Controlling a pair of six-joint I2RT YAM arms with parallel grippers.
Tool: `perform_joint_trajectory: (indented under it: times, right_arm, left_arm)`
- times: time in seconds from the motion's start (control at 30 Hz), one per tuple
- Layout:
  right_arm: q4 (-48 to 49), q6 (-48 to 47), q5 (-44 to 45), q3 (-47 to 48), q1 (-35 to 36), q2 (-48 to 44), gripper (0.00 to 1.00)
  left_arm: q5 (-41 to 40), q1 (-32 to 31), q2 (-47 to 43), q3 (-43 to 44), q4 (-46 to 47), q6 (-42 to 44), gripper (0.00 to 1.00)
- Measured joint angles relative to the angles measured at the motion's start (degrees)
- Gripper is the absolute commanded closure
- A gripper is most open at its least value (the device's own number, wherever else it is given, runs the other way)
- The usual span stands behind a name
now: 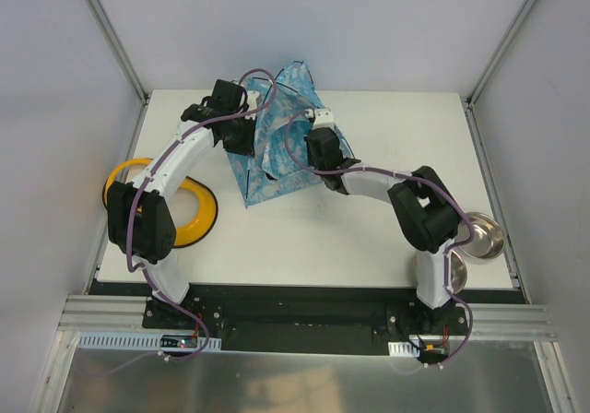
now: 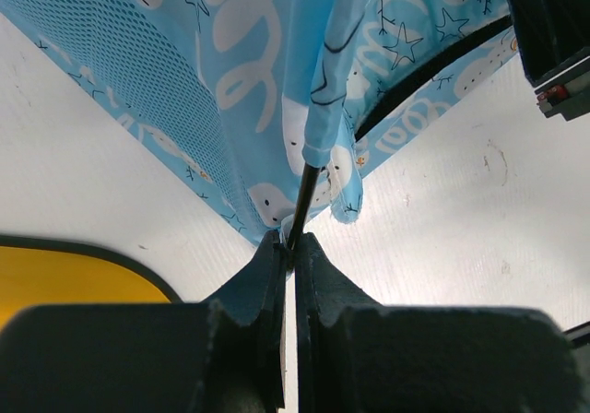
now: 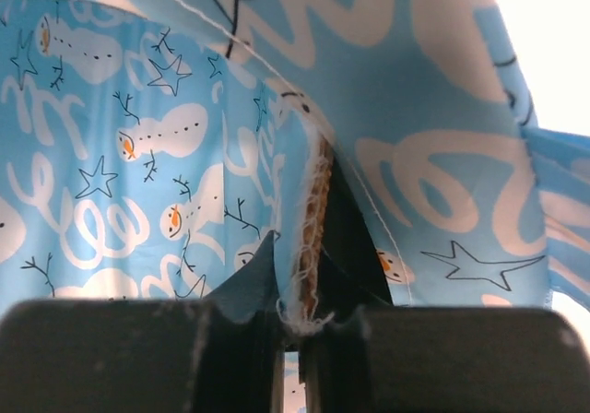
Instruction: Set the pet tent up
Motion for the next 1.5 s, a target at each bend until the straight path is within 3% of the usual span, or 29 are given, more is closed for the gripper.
perform_joint_trajectory:
  times: [0.07,0.17,0.27,0.43,0.63,0.8,1.03,1.2,1.37,1.5]
  right_arm:
    - [-0.8,0.5,0.3,0.0,0.0,0.0,0.57]
    - [-2.8,2.0,0.0,0.3,0.0,0.0,0.36]
    - [-6.6,4.3,-0.9,0.2,0.0,-1.7,0.24]
    - [-12.6,9.2,-0.9,-0.7,-0.1,-8.6,0.16]
    - [-17.4,14.1,-0.9,-3.7,-1.4,-17.1,0.2]
    - [-18.1,15.0,-7.7,-7.4,-1.0,-21.2,0.21]
    - [-12.9,14.0,-19.7,-7.7,5.4,-20.4,0.2]
    - [-8.7,14.2,-24.4,-4.7,7.2,-14.7,0.22]
    - [-6.4,14.3,-26.4,-0.2,7.4,-7.7,0.3]
    - [-6.1,14.4,-25.0,1.2,7.5,-5.0,0.53]
  left_arm:
    - [0.1,0.0,0.0,0.0,-0.1,0.0,1.0]
    - [0.4,0.0,0.0,0.1,-0.6,0.0,1.0]
    - [0.5,0.0,0.0,0.2,-0.9,-0.1,1.0]
    - [0.4,0.0,0.0,0.2,-1.1,-0.2,1.0]
    - [-0.3,0.0,0.0,0.5,-1.3,-0.4,1.0]
    - [-0.4,0.0,0.0,0.5,-1.4,-0.4,1.0]
    - [-0.4,0.0,0.0,0.5,-1.4,-0.4,1.0]
    - [-0.3,0.0,0.0,0.5,-1.4,-0.5,1.0]
    - [-0.3,0.0,0.0,0.5,-1.4,-0.6,1.0]
    - [-0.3,0.0,0.0,0.5,-1.5,-0.6,1.0]
